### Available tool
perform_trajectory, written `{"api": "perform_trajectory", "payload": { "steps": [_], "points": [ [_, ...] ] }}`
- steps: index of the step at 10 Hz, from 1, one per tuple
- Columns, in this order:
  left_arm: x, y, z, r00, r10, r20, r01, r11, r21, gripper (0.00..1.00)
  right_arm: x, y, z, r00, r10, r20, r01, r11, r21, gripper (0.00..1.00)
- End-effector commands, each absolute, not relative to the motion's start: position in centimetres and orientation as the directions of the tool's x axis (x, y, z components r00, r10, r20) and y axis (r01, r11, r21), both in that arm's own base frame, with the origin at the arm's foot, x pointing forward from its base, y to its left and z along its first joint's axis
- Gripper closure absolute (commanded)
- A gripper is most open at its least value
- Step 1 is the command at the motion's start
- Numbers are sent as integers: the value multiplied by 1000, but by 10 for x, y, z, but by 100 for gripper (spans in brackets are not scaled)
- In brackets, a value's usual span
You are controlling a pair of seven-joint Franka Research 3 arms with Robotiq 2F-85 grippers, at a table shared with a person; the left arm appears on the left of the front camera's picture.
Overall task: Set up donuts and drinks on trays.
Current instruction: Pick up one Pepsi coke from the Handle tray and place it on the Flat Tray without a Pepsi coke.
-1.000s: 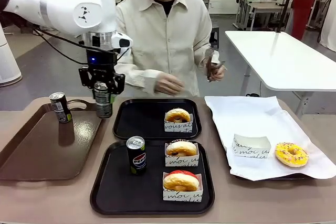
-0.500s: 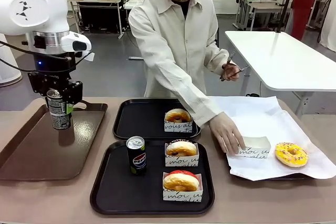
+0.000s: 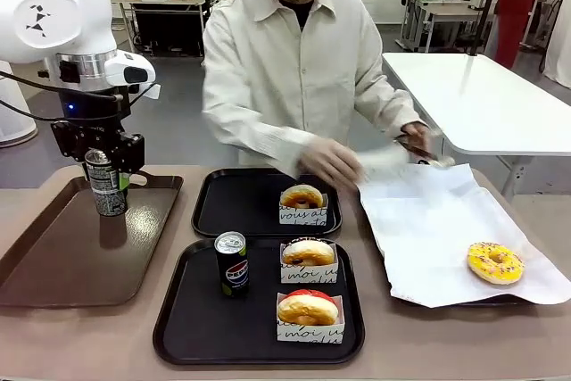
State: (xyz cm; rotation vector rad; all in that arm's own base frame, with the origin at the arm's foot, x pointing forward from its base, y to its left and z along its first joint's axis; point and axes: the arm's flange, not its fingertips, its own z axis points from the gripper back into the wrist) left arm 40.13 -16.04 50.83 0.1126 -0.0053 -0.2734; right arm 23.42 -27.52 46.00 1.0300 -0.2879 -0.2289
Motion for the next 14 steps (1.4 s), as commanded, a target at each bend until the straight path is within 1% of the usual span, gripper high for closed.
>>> {"api": "perform_trajectory", "payload": {
  "steps": [1, 7, 8, 10, 14],
  "points": [
    [399, -160, 509, 959, -283, -19, 283, 952, 116, 40, 235, -276, 460, 937, -322, 138, 37, 483, 875, 0],
    [400, -162, 507, 962, -274, -18, 274, 955, 114, 40, 235, -276, 460, 937, -322, 138, 37, 483, 875, 0],
    [411, -167, 508, 956, -292, -20, 293, 952, 94, 40, 235, -276, 460, 937, -322, 138, 37, 483, 875, 0],
    [421, -173, 509, 959, -281, -21, 282, 958, 56, 40, 235, -276, 460, 937, -322, 138, 37, 483, 875, 0],
    [431, -187, 506, 963, -264, 55, 262, 964, 48, 40, 235, -276, 460, 937, -322, 138, 37, 483, 875, 0]
  ]
}}
